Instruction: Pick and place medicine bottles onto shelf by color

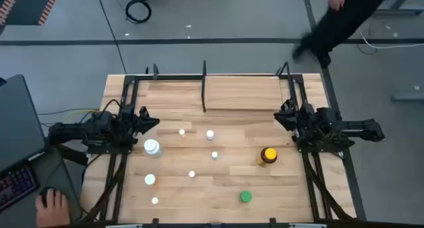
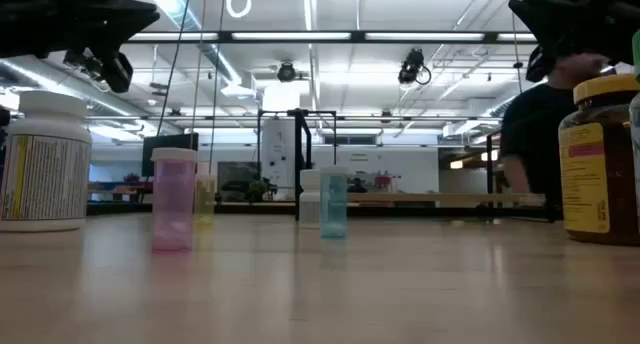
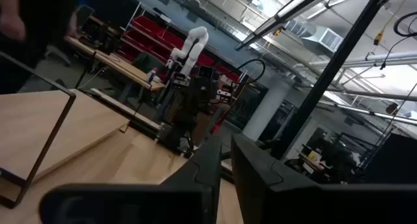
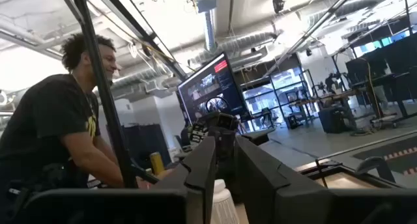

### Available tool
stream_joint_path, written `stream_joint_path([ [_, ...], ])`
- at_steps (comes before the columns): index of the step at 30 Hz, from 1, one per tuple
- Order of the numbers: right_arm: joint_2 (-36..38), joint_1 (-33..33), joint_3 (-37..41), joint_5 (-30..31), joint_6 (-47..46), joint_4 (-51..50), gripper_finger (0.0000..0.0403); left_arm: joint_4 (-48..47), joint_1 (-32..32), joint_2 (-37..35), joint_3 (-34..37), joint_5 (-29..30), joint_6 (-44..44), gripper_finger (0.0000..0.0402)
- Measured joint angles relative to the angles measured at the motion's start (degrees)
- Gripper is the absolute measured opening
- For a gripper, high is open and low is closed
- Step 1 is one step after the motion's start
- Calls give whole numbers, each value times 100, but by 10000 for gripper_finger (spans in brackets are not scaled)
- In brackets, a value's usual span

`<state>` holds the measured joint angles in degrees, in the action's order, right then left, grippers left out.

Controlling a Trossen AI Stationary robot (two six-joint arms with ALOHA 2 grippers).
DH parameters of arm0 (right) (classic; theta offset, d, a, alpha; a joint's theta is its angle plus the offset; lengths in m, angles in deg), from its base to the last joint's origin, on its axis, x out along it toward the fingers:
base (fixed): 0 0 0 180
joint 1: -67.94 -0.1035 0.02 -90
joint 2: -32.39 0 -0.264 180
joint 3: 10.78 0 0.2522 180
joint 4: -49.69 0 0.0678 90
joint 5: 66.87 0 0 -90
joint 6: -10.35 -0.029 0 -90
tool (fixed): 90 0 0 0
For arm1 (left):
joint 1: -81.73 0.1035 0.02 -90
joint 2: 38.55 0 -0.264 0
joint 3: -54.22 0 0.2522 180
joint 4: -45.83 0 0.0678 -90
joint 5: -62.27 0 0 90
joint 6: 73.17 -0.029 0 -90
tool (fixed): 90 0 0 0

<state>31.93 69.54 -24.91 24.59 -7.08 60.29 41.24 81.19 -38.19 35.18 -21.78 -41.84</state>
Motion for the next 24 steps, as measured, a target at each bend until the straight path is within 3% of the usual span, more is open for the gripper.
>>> stream_joint_path([
  [24,-1,1,1,-1,0,0,68,0,0,0,0,0,0,38],
])
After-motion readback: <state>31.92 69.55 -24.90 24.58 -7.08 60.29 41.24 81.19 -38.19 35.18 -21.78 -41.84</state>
